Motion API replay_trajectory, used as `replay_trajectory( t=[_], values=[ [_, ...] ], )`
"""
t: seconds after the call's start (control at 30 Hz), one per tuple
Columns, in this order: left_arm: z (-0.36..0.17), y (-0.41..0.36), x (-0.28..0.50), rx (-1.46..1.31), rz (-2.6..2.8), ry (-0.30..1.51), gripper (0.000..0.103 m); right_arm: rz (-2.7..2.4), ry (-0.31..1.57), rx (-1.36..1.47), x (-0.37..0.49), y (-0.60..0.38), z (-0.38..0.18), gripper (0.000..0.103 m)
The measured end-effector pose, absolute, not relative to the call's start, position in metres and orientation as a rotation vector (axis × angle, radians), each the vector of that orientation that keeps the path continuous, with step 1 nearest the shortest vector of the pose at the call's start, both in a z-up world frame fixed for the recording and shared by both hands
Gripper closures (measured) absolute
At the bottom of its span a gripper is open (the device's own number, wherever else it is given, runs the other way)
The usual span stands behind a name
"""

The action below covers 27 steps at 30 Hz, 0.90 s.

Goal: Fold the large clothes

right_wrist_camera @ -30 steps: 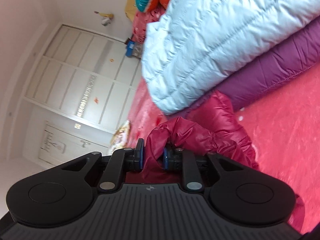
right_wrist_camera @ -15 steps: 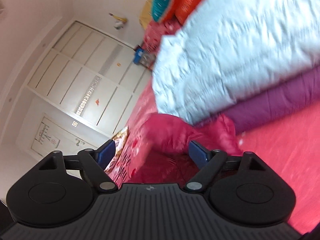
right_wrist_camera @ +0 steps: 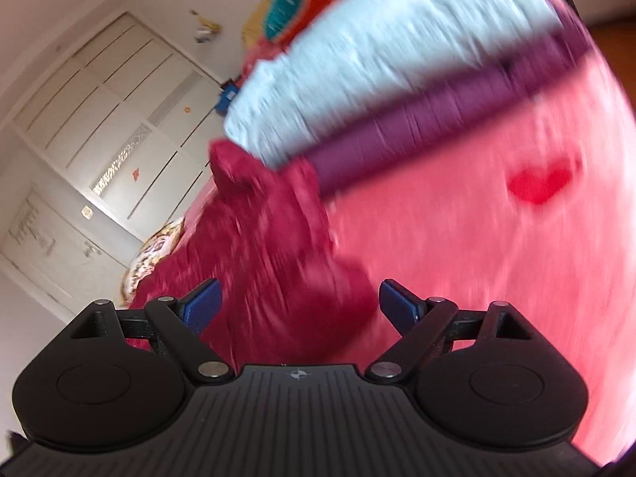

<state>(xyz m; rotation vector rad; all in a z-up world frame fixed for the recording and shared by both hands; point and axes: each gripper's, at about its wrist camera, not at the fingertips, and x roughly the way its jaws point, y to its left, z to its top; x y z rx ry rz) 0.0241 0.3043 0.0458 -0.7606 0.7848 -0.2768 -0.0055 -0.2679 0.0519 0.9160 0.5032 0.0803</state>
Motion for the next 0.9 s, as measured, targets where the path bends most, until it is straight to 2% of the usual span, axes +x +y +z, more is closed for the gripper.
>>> replay_trajectory(
  t=[0.17, 0.4, 0.6, 0.67, 0.7, 0.73, 0.77, 0.8, 0.83, 0.9],
  values=[
    [0.036, 0.291, 0.032, -0.756, -0.292, 0.76, 0.011, 0.151, 0.515, 1.088, 0.009, -0.251, 0.023, 0.0],
    [0.023, 0.28, 0.045, -0.808, -0.314, 0.75, 0.002, 0.131, 0.48, 1.191, 0.034, -0.239, 0.013, 0.0],
    [0.018, 0.27, 0.059, -0.848, -0.313, 0.753, 0.003, 0.092, 0.47, 1.205, 0.043, -0.235, 0.009, 0.0],
    [0.019, 0.266, 0.063, -0.831, -0.314, 0.772, 0.013, 0.067, 0.486, 1.178, 0.043, -0.23, 0.012, 0.0],
    [0.019, 0.265, 0.064, -0.826, -0.31, 0.792, 0.028, 0.054, 0.496, 1.161, 0.04, -0.228, 0.015, 0.0],
    [0.018, 0.265, 0.065, -0.835, -0.307, 0.811, 0.045, 0.035, 0.507, 1.144, 0.042, -0.225, 0.017, 0.006],
    [0.017, 0.266, 0.065, -0.855, -0.304, 0.825, 0.053, 0.01, 0.521, 1.128, 0.042, -0.223, 0.019, 0.013],
    [0.015, 0.267, 0.065, -0.877, -0.302, 0.834, 0.06, -0.008, 0.53, 1.117, 0.039, -0.222, 0.019, 0.024],
    [0.014, 0.268, 0.062, -0.893, -0.296, 0.837, 0.065, -0.026, 0.539, 1.108, 0.038, -0.221, 0.021, 0.034],
    [0.017, 0.268, 0.057, -0.892, -0.286, 0.838, 0.071, -0.051, 0.549, 1.081, 0.034, -0.218, 0.024, 0.045]
  ],
)
